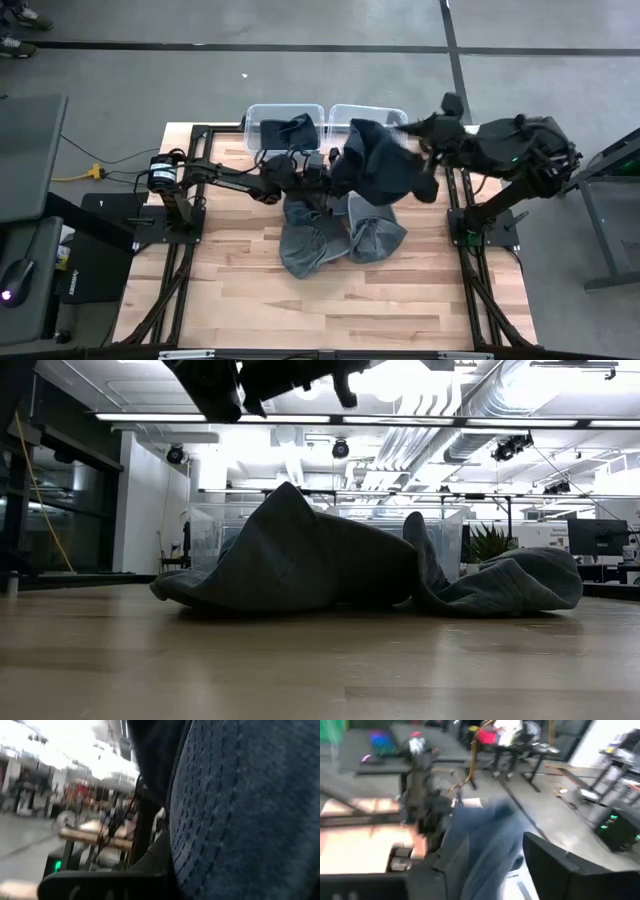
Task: Pick and place caps into container
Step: Put the bottom dark blue cap into the left transparent container
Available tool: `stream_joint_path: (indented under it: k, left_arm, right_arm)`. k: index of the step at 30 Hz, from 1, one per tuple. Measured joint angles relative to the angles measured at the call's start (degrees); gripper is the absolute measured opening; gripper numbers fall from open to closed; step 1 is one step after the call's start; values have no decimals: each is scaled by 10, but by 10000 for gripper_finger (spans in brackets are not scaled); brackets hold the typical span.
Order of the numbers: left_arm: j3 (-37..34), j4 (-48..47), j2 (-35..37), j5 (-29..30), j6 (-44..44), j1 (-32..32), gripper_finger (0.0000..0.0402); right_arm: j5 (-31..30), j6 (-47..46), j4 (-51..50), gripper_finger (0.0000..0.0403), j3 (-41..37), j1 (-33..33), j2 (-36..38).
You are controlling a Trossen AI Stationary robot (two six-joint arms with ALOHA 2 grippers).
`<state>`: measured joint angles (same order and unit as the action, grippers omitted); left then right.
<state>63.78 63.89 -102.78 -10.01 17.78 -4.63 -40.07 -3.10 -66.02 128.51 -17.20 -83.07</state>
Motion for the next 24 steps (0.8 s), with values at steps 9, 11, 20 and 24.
stream_joint_path:
  k: [9,11,20,24]
  left_arm:
    - [0,-141,27,-27,-11,-38,8]
    - [1,-195,40,-37,-22,-48,8]
    - [2,-459,145,-88,-106,-102,8]
    - [0,-583,201,-100,-150,-132,8]
  right_arm:
    - [-10,-70,-93,220,1,4,29]
    - [-21,-91,-134,220,1,14,29]
    - [-13,-98,-197,221,0,87,0]
    - [-9,-86,-208,221,0,130,-19]
